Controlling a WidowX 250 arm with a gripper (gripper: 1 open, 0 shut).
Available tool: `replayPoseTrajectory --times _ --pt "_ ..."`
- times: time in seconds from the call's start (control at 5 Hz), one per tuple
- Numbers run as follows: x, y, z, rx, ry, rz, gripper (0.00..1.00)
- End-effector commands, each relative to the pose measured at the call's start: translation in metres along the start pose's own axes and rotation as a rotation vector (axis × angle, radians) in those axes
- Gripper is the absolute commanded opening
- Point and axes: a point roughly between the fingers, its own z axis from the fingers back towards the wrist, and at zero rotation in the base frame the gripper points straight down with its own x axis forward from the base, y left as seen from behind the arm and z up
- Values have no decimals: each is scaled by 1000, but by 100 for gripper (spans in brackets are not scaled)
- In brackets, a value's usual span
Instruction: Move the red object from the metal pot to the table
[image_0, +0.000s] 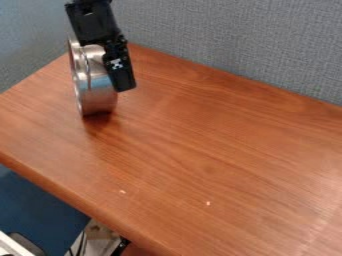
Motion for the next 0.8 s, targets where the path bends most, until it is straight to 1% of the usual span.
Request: replayPoseTrajectory --times 0.0,0.2,0.6 --pt "8 6 19 -56 48 35 100" --pt "11 8 27 -73 59 105 100" --pt "5 13 37 -90 48 215 100"
